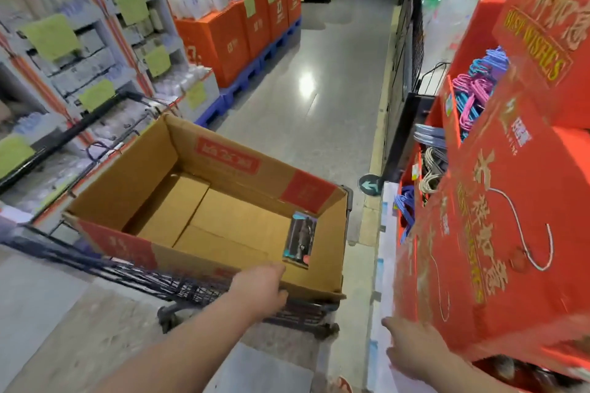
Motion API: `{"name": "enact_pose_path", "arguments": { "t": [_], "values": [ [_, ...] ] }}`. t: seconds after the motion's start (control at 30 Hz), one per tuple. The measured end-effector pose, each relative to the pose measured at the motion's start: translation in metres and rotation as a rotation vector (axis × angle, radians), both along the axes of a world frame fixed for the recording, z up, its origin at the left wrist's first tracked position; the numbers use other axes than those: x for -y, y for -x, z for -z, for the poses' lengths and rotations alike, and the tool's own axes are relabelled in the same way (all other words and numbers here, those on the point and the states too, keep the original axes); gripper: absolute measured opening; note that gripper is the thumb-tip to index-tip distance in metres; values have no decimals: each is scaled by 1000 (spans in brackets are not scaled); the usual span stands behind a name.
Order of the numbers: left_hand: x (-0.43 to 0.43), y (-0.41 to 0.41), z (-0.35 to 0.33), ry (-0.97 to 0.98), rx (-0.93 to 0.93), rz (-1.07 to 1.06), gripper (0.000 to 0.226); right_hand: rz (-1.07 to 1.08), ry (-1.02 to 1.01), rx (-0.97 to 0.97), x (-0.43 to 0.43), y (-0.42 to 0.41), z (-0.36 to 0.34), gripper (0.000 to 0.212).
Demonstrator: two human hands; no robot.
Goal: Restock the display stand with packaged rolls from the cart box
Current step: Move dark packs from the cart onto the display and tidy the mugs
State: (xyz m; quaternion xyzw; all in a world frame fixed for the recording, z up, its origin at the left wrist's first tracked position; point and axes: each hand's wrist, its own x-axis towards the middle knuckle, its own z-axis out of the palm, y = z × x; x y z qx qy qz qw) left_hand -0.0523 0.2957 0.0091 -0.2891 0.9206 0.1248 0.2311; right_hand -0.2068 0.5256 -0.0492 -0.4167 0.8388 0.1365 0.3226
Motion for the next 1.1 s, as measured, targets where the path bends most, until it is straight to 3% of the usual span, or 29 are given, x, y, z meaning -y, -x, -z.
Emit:
{"name": "enact_pose_path", "arguments": {
  "t": [0.3,0.5,0.7,1.1],
  "values": [
    [53,56,23,-33,73,-18,52,38,58,35,57,73,-1,46],
    [92,79,47,-72,144,12,46,34,108,16,116,92,-1,45],
    [145,101,93,-153,240,85,47,42,119,24,188,91,3,29],
    [207,158,205,-445,288,38,25,54,-30,175,287,76,92,43]
  ]
}}
